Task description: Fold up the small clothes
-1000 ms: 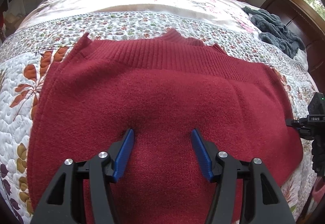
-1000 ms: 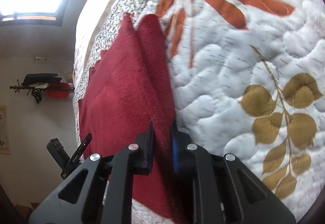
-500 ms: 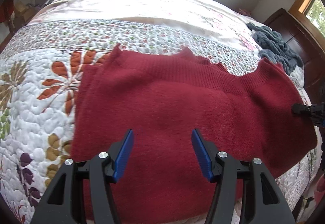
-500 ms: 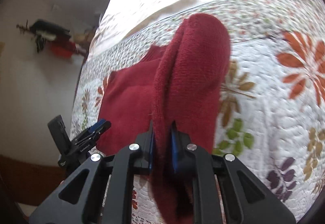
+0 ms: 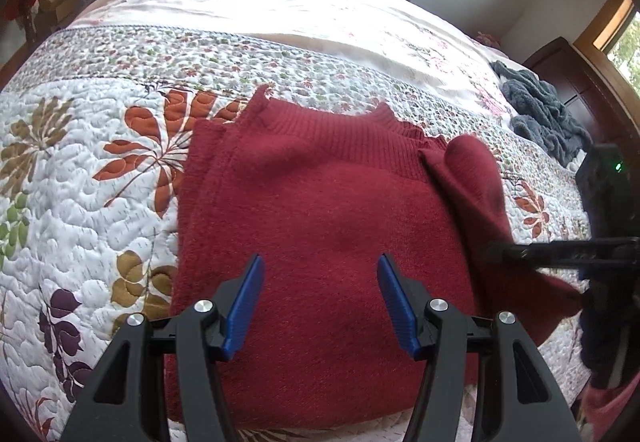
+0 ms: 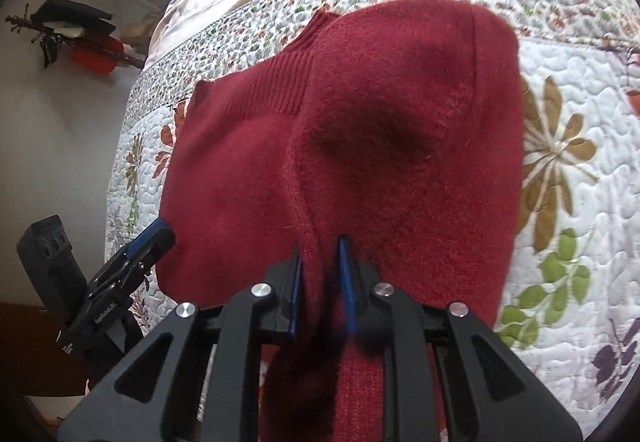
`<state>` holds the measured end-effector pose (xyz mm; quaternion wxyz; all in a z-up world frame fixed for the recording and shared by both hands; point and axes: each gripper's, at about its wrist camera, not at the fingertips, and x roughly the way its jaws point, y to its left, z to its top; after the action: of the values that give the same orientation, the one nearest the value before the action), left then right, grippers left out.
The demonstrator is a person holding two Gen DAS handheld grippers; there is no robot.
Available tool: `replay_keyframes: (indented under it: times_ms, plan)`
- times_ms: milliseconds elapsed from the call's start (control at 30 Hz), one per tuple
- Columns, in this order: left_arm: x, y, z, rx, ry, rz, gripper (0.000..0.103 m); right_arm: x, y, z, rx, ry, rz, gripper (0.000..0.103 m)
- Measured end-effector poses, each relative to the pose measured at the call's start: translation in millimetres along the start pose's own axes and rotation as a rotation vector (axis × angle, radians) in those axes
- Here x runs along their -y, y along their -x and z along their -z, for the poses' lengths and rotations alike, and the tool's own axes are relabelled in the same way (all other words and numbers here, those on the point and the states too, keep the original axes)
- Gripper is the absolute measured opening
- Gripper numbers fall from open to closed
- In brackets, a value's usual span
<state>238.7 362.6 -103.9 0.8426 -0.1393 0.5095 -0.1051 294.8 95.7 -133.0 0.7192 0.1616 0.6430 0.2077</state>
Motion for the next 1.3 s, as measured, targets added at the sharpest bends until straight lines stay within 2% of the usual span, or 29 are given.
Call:
replay_keyframes:
  times_ms: [133, 300, 400, 500, 700, 800, 1000, 1100, 1167, 1200, 1300]
  plan:
    - [3.2, -0.1, -2.0, -0.007, 0.037, 0.055, 0.059, -0.1, -5.3, 1.0, -0.026, -0.015, -0.087, 0.036]
    - [20.9, -10.6, -9.0, -0.043, 0.078, 0.168, 0.059, -0.6, 28.0, 3.1, 0.007, -0.035, -0.273, 0.037]
    - [34.5, -21.9, -12.3, -0.079, 0.099, 0.245, 0.059, 4.5, 60.7, 9.0, 0.078, 0.001, -0.231, 0.038]
    - [47.6, -36.9, -15.7, -0.106, 0.123, 0.308, 0.059, 29.0, 85.4, 22.0, 0.127, -0.007, -0.162, 0.039]
    - [67.5, -72.3, -21.4, -0.156, 0.195, 0.413, 0.059, 97.3, 84.1, 62.4, 0.125, -0.099, -0.133, 0.039]
    - [78.2, -85.3, -22.5, -0.179, 0.200, 0.428, 0.059, 120.6, 73.0, 82.8, 0.121, -0.148, -0.155, 0.039]
    - [99.8, -107.7, -26.7, -0.209, 0.174, 0.398, 0.057, 138.6, 58.9, 105.7, 0.112, -0.193, -0.178, 0.039]
    - [104.8, -108.4, -28.2, -0.197, 0.173, 0.373, 0.033, 139.9, 59.0, 110.8, 0.119, -0.190, -0.177, 0.039]
    - [106.0, -108.0, -29.1, -0.187, 0.184, 0.374, 0.021, 141.4, 60.9, 112.7, 0.125, -0.197, -0.181, 0.039]
    - [106.8, -107.1, -29.3, -0.182, 0.185, 0.377, 0.017, 141.0, 62.1, 111.2, 0.129, -0.201, -0.181, 0.039]
    - [110.2, -100.6, -30.0, -0.152, 0.180, 0.379, 0.014, 137.4, 64.8, 107.9, 0.135, -0.200, -0.173, 0.039]
